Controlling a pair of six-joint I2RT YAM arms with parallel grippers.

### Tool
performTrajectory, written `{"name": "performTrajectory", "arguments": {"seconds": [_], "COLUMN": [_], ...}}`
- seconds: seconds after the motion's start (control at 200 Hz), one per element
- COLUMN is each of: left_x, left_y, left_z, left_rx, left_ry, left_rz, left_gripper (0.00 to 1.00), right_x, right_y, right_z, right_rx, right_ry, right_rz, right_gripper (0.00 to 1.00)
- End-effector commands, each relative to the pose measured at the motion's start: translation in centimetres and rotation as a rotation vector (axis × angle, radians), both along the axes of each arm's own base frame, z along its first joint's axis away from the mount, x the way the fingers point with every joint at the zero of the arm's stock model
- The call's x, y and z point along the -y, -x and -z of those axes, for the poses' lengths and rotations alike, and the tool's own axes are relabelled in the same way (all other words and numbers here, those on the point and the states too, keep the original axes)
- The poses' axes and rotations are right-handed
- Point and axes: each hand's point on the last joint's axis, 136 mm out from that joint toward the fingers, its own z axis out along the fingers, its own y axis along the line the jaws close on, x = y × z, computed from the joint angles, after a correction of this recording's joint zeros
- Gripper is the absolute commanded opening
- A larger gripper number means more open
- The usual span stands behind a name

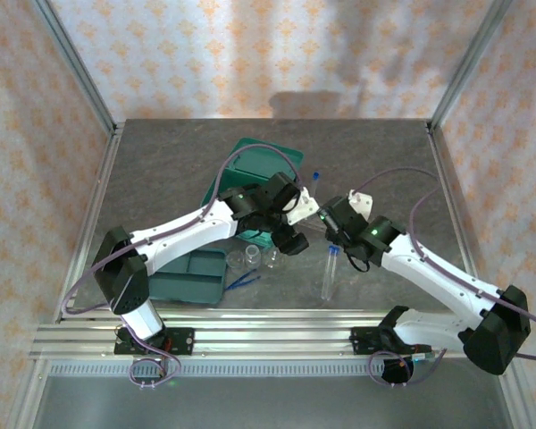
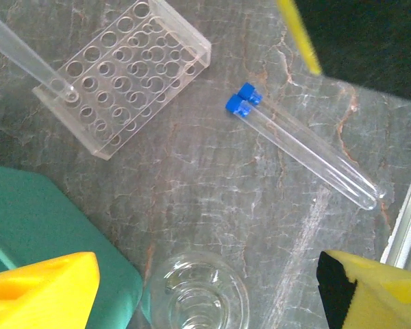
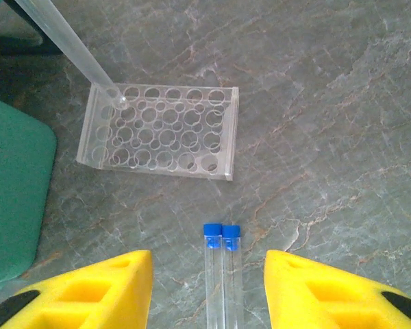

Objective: Organize the chemistry lab equipment

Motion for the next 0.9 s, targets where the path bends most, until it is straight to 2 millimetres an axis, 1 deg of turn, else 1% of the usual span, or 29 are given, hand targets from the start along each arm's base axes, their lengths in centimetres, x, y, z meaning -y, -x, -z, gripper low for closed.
{"name": "performTrajectory", "arguments": {"seconds": [0.0, 0.11, 0.255, 0.395, 0.461, 0.471, 0.516, 0.686, 0.896], "left_x": [0.4, 0.5, 0.4, 0.4, 0.3, 0.2, 0.1, -0.5, -1.6], "left_y": [-0.6, -0.6, -0.7, -0.7, -0.7, -0.7, -0.8, -1.5, -2.5], "left_z": [0.0, 0.2, 0.3, 0.6, 0.7, 0.7, 0.7, 0.3, -0.9], "left_rx": [0.016, 0.017, 0.018, 0.016, 0.02, 0.02, 0.025, 0.07, 0.104], "left_ry": [-0.008, -0.011, -0.017, -0.022, -0.026, -0.026, -0.032, -0.05, -0.039], "left_rz": [-0.022, -0.022, -0.028, -0.028, -0.031, -0.032, -0.035, -0.056, -0.092], "left_gripper": [0.85, 0.85, 0.84, 0.84, 0.85, 0.84, 0.85, 0.85, 0.85], "right_x": [0.3, 0.1, -0.3, -1.0, -1.3, -1.3, -1.6, -2.5, -2.9], "right_y": [0.9, 1.3, 1.7, 1.7, 1.7, 1.7, 1.7, 1.7, 1.9], "right_z": [0.8, 1.9, 4.0, 5.2, 5.3, 5.8, 6.2, 7.9, 9.8], "right_rx": [-0.024, -0.05, -0.089, -0.115, -0.118, -0.131, -0.143, -0.178, -0.215], "right_ry": [-0.01, -0.026, -0.04, -0.045, -0.056, -0.046, -0.047, -0.068, -0.071], "right_rz": [0.024, 0.023, 0.024, 0.017, 0.012, 0.012, 0.008, 0.001, 0.006], "right_gripper": [0.45, 0.42, 0.38, 0.34, 0.32, 0.32, 0.31, 0.3, 0.3]}}
